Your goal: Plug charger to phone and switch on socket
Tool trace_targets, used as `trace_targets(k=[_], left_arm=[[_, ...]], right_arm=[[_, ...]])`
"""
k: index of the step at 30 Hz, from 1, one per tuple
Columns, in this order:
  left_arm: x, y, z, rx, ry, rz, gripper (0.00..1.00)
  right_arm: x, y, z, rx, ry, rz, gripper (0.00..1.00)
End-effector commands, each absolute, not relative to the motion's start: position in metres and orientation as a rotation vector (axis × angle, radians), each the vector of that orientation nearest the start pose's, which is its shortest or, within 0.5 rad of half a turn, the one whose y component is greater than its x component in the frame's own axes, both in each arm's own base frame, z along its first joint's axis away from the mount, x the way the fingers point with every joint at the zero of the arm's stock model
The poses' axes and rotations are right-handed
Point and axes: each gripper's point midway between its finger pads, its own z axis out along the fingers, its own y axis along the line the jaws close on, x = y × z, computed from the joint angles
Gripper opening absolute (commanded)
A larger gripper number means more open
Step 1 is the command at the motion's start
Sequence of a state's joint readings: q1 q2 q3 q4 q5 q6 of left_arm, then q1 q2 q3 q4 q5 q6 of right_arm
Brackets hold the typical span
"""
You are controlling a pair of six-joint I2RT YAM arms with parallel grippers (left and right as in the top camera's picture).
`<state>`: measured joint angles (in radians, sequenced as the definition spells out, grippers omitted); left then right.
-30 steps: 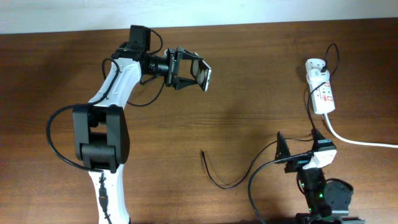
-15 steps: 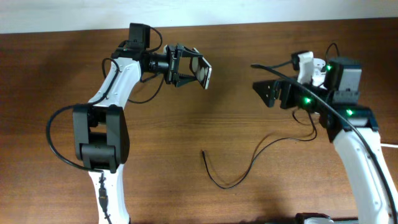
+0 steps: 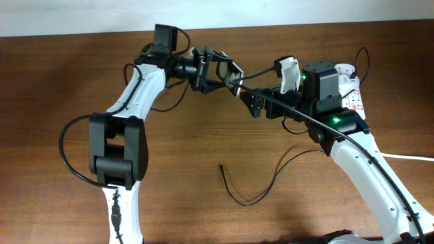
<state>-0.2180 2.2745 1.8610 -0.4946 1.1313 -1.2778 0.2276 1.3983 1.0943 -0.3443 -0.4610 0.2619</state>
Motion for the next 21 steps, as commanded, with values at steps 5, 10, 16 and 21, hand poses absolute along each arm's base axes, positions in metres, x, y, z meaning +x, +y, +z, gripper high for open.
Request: trace_targets(k=[5, 10, 16, 21], left_arm=[[0.473, -0.303, 0.178, -0.805, 2.701, -2.018, 0.0], [0.461, -0.322, 0.179, -0.769, 2.739, -2.028, 0.0], [0.451, -0.342, 0.175, -0.774, 2.778, -1.995, 0.0], [0.451, -0.342, 0.175, -0.776, 2.777, -1.992, 0.0]], right_arm=[[0.395, 0.16, 0.206, -0.138, 2.278, 0.705, 0.99], [0.402, 0.157, 0.199, -0.121, 2.285, 0.671, 0.99], [0.408, 0.145, 0.196, -0.009, 2.293, 0.615, 0.94], [0.412, 0.135, 0.193, 0.084, 2.301, 0.565, 0.91]])
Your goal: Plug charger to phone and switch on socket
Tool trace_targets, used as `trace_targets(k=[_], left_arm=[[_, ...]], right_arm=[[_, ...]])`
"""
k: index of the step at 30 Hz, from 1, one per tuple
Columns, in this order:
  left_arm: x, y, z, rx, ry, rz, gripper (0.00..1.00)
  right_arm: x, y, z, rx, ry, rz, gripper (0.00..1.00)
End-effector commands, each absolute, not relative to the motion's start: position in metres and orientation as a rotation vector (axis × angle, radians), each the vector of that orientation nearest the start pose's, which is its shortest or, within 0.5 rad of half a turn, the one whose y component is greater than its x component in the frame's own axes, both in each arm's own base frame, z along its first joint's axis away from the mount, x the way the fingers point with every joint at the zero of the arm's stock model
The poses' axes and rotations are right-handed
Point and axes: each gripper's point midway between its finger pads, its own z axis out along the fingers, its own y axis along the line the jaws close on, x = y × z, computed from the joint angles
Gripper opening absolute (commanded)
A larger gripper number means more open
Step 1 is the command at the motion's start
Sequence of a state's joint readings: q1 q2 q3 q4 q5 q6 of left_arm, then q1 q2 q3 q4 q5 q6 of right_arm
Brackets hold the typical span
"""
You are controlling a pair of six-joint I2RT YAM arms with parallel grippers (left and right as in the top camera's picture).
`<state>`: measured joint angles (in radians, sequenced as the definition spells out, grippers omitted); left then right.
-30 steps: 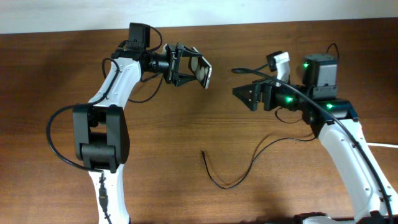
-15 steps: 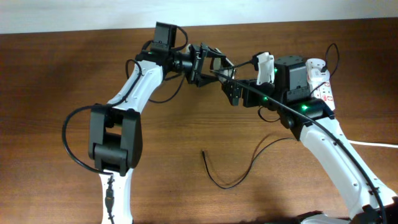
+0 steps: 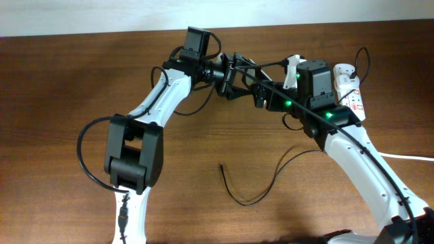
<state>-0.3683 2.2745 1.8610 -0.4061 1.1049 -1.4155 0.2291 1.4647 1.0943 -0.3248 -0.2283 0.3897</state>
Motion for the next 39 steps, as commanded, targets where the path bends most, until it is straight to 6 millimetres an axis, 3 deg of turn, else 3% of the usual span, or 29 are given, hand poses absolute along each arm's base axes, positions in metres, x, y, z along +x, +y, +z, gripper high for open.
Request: trace_targets(k=[1, 5, 11, 15, 20, 23, 28, 31, 32, 34, 35, 39], left_arm=[[0.451, -0.342, 0.175, -0.775, 2.777, -1.992, 0.0], [0.444, -0.36, 0.176, -0.751, 2.786, -1.987, 0.0], [0.442, -0.372, 0.179, -0.722, 2.773, -1.988, 0.0], [0.442, -0.372, 0.179, -0.722, 2.774, -1.987, 0.0], [0.441, -0.374, 0.179, -0.717, 2.776, -1.988, 0.0], [0.438, -0.377, 0.179, -0.709, 2.782, -1.989, 0.0], [0.436, -0.378, 0.179, -0.703, 2.786, -1.99, 0.0], [0.436, -0.378, 0.179, -0.703, 2.786, -1.99, 0.0], [0.437, -0.378, 0.179, -0.7, 2.784, -1.991, 0.07], [0.441, -0.379, 0.184, -0.605, 2.742, -2.002, 0.81], [0.443, -0.376, 0.184, -0.613, 2.736, -2.002, 0.99], [0.448, -0.359, 0.191, -0.536, 2.71, -2.063, 0.99]], right_arm=[[0.412, 0.135, 0.192, 0.082, 2.304, 0.564, 0.91], [0.412, 0.135, 0.183, 0.085, 2.328, 0.556, 0.89], [0.412, 0.134, 0.181, 0.088, 2.335, 0.551, 0.67], [0.411, 0.134, 0.18, 0.088, 2.338, 0.551, 0.44], [0.411, 0.134, 0.18, 0.089, 2.338, 0.551, 0.25], [0.411, 0.134, 0.18, 0.089, 2.338, 0.551, 0.21], [0.411, 0.134, 0.18, 0.09, 2.342, 0.55, 0.04], [0.411, 0.134, 0.179, 0.09, 2.343, 0.55, 0.04], [0.411, 0.134, 0.179, 0.09, 2.343, 0.55, 0.04], [0.412, 0.132, 0.179, 0.095, 2.341, 0.542, 0.04], [0.412, 0.13, 0.179, 0.1, 2.34, 0.53, 0.04], [0.418, 0.121, 0.18, 0.131, 2.32, 0.461, 0.04]])
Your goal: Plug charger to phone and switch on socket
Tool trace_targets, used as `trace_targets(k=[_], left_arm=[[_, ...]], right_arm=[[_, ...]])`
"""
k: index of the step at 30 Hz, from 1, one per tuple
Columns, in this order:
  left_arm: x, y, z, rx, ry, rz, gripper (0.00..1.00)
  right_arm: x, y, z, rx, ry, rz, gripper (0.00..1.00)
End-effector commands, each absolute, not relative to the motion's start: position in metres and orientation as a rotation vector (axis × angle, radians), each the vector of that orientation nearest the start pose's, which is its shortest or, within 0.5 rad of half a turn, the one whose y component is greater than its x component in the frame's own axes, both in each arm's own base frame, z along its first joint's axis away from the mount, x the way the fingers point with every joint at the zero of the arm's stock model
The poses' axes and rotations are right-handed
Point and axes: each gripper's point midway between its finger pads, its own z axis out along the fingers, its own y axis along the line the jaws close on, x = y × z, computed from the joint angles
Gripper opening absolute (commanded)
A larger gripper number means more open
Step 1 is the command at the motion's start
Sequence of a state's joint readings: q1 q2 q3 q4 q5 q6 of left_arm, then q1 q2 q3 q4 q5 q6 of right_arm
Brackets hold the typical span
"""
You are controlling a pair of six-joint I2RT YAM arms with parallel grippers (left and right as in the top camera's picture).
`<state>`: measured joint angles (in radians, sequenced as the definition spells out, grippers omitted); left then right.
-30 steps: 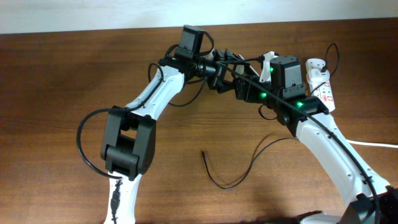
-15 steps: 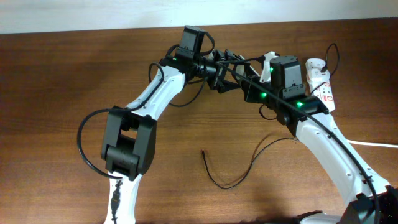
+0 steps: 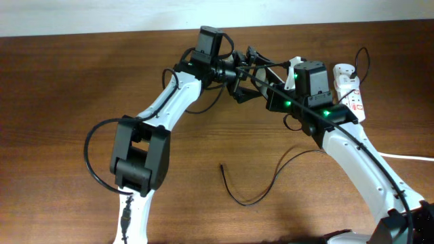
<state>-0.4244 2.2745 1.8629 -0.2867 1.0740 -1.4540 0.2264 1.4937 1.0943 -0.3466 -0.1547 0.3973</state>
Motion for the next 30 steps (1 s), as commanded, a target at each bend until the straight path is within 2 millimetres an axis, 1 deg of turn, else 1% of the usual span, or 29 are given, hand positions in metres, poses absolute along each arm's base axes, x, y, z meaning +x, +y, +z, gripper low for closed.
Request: trace_targets(k=[1, 3, 6, 7, 8, 9, 11, 12, 13, 14, 15, 16, 17, 18, 19, 20, 21, 22, 23, 25, 26, 28, 30], left_arm=[[0.45, -0.352, 0.192, -0.51, 2.704, -2.079, 0.99], [0.45, -0.342, 0.196, -0.467, 2.694, -2.117, 0.99], [0.449, -0.338, 0.2, -0.419, 2.683, -2.137, 0.99], [0.451, -0.335, 0.2, -0.386, 2.664, -2.128, 0.99], [0.458, -0.325, 0.2, -0.337, 2.625, -2.11, 0.99], [0.469, -0.31, 0.2, -0.308, 2.58, -2.086, 0.99], [0.487, -0.281, 0.201, -0.365, 2.531, -2.065, 0.99], [0.495, -0.266, 0.201, -0.401, 2.508, -2.055, 0.99], [0.503, -0.252, 0.202, -0.423, 2.481, -2.045, 0.99], [0.508, -0.246, 0.204, -0.415, 2.456, -2.038, 0.99], [0.515, -0.242, 0.21, -0.366, 2.411, -2.03, 1.0], [0.521, -0.242, 0.219, -0.341, 2.366, -2.034, 0.99], [0.525, -0.242, 0.224, -0.335, 2.342, -2.034, 0.99], [0.53, -0.245, 0.235, -0.273, 2.285, -2.03, 0.99], [0.534, -0.247, 0.24, -0.236, 2.249, -2.012, 0.99], [0.539, -0.251, 0.243, -0.241, 2.223, -1.988, 0.99], [0.543, -0.256, 0.241, -0.303, 2.222, -1.974, 0.99], [0.546, -0.26, 0.24, -0.336, 2.219, -1.958, 0.99], [0.548, -0.264, 0.239, -0.355, 2.213, -1.937, 0.99], [0.551, -0.271, 0.238, -0.429, 2.212, -1.939, 0.99], [0.552, -0.274, 0.246, -0.397, 2.178, -1.949, 0.99], [0.554, -0.274, 0.255, -0.415, 2.147, -1.985, 0.99], [0.554, -0.274, 0.258, -0.502, 2.153, -2.032, 0.99]], right_arm=[[0.42, 0.118, 0.182, 0.138, 2.307, 0.457, 0.04], [0.426, 0.099, 0.184, 0.19, 2.293, 0.436, 0.04], [0.43, 0.073, 0.183, 0.256, 2.287, 0.428, 0.04], [0.429, 0.076, 0.184, 0.245, 2.29, 0.488, 0.04], [0.426, 0.089, 0.189, 0.243, 2.291, 0.648, 0.04], [0.422, 0.102, 0.198, 0.235, 2.279, 0.804, 0.04], [0.418, 0.118, 0.215, 0.286, 2.242, 1.044, 0.04], [0.418, 0.122, 0.221, 0.324, 2.225, 1.107, 0.04], [0.421, 0.123, 0.225, 0.403, 2.208, 1.153, 0.04], [0.424, 0.123, 0.23, 0.47, 2.187, 1.192, 0.04], [0.429, 0.124, 0.24, 0.562, 2.142, 1.263, 0.04], [0.432, 0.125, 0.246, 0.631, 2.113, 1.313, 0.04], [0.434, 0.125, 0.25, 0.693, 2.089, 1.355, 0.04], [0.436, 0.126, 0.256, 0.794, 2.058, 1.419, 0.04], [0.437, 0.129, 0.259, 0.847, 2.04, 1.463, 0.04], [0.438, 0.14, 0.27, 0.827, 2.009, 1.511, 0.04], [0.44, 0.152, 0.287, 0.747, 1.955, 1.543, 0.04], [0.44, 0.16, 0.296, 0.752, 1.924, 1.581, 0.04], [0.441, 0.167, 0.3, 0.769, 1.904, 1.604, 0.04], [0.439, 0.179, 0.301, 0.817, 1.896, 1.626, 0.04], [0.438, 0.184, 0.3, 0.821, 1.895, 1.621, 0.04], [0.438, 0.186, 0.301, 0.818, 1.897, 1.623, 0.04], [0.438, 0.186, 0.301, 0.885, 1.888, 1.659, 0.04]])
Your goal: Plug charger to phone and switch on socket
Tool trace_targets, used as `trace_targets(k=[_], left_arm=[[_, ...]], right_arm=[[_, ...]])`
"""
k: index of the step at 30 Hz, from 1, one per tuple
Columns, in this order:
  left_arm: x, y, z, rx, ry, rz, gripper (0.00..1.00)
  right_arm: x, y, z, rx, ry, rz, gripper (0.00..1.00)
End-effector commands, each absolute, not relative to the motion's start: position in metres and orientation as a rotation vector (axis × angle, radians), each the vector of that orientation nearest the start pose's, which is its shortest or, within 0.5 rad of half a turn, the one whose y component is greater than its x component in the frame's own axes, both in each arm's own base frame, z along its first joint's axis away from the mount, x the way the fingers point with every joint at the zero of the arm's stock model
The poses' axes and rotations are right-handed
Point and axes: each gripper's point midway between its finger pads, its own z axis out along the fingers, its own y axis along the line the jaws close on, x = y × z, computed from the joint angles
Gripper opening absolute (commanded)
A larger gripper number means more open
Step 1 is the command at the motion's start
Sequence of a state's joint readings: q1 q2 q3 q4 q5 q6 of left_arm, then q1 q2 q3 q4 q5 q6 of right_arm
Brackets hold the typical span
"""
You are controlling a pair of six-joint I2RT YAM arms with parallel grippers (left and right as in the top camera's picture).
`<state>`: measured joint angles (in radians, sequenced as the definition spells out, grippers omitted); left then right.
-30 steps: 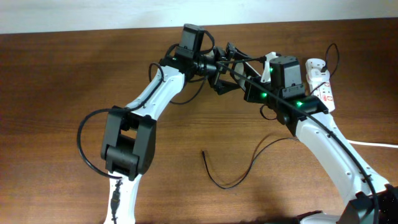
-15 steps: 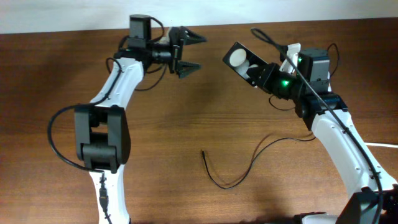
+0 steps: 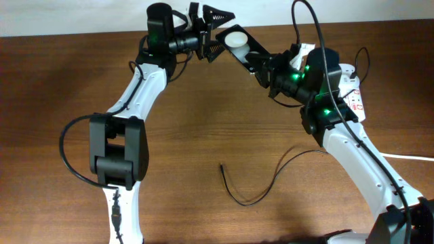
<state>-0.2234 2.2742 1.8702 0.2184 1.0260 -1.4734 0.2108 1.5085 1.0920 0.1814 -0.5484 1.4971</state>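
Note:
The phone, a dark slab with a white round patch, is held up off the table at the back, tilted. My left gripper has its fingers on either side of the phone's left end. My right gripper meets the phone's right end and looks shut on it. The black charger cable lies loose on the wood in front, its plug end pointing away from me. Behind my right arm lies the white socket strip, partly hidden.
The brown table runs to a white wall at the back. Thin arm cables loop above both wrists. A white mains lead leaves the frame at the right edge.
Both grippers and the phone between them now stand higher and further to the back left. The phone's white round patch now faces up. The charger cable has not moved.
At first my left gripper held the phone at the back centre, with the right gripper a little apart. Then the two grippers stood together around the phone, a bit further right. Now both stand raised at the back with the phone spanning them.

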Motion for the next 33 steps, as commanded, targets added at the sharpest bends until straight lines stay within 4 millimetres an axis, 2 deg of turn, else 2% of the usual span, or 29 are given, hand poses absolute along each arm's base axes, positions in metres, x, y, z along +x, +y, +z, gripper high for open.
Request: trace_targets(k=[1, 3, 5, 8, 9, 11, 13, 22, 26, 33], left_arm=[[0.554, -0.275, 0.258, -0.529, 2.16, -2.048, 0.99], [0.55, -0.277, 0.259, -0.583, 2.18, -2.093, 0.99], [0.548, -0.285, 0.268, -0.522, 2.151, -2.108, 0.99], [0.546, -0.29, 0.271, -0.52, 2.146, -2.123, 0.99], [0.545, -0.291, 0.271, -0.517, 2.148, -2.125, 0.79], [0.545, -0.291, 0.271, -0.514, 2.15, -2.127, 0.69], [0.545, -0.291, 0.271, -0.514, 2.149, -2.126, 0.54], [0.537, -0.311, 0.271, -0.493, 2.158, -2.133, 0.58], [0.536, -0.317, 0.283, -0.418, 2.102, -2.141, 0.58], [0.536, -0.317, 0.283, -0.417, 2.102, -2.141, 0.2]], right_arm=[[0.439, 0.185, 0.301, 0.902, 1.88, 1.661, 0.04], [0.44, 0.184, 0.301, 0.926, 1.869, 1.663, 0.04], [0.439, 0.189, 0.301, 1.007, 1.854, 1.704, 0.04], [0.438, 0.197, 0.301, 1.02, 1.846, 1.697, 0.04], [0.437, 0.199, 0.301, 1.017, 1.848, 1.698, 0.04], [0.437, 0.199, 0.301, 1.014, 1.848, 1.695, 0.04], [0.437, 0.199, 0.301, 1.014, 1.848, 1.695, 0.04], [0.445, 0.19, 0.301, 0.939, 1.822, 1.584, 0.04], [0.445, 0.19, 0.301, 0.932, 1.822, 1.58, 0.04], [0.444, 0.192, 0.301, 0.93, 1.826, 1.582, 0.04]])
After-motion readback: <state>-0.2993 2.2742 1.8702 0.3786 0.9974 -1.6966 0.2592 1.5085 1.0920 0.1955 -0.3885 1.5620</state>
